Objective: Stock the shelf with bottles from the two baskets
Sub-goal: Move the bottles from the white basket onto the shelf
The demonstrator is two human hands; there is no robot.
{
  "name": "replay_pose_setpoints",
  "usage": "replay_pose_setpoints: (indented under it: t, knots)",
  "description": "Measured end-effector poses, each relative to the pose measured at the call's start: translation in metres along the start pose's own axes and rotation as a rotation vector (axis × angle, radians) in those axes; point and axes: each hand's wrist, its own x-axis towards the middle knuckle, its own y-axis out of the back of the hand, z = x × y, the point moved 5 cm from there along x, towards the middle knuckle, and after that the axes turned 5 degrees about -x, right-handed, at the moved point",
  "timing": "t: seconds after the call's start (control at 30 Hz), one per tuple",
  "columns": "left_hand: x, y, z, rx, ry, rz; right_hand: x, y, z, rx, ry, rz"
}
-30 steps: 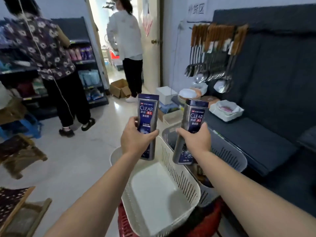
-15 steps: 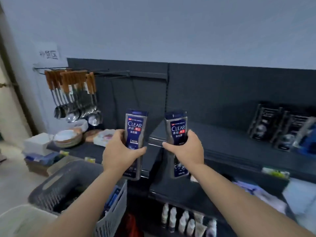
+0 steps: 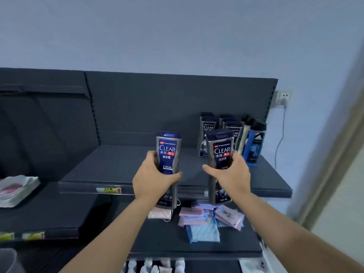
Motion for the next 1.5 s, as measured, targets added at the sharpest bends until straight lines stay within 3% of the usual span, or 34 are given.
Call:
replay_pose_setpoints:
  t: [0.33, 0.77, 1.17, 1.5]
  knots:
    - [0.059, -0.1, 0.033, -0.039, 0.039, -0.042, 0.066, 0.022, 0.066, 0.035, -0.031, 0.033]
    - [0.173, -0.209, 0.024, 0.024, -0.012, -0.184, 0.127, -0.047, 0.087, 0.09, -0.097, 0.04]
    - [0.179, -0.265, 0.016, 0.062, -0.117, -0.271, 0.154, -0.06, 0.107, -0.006, -0.112, 0.138]
    - [0.195, -0.266, -0.004, -0.109, -0.17, -0.6, 0.149, -0.068, 0.1, -0.041, -0.108, 0.028]
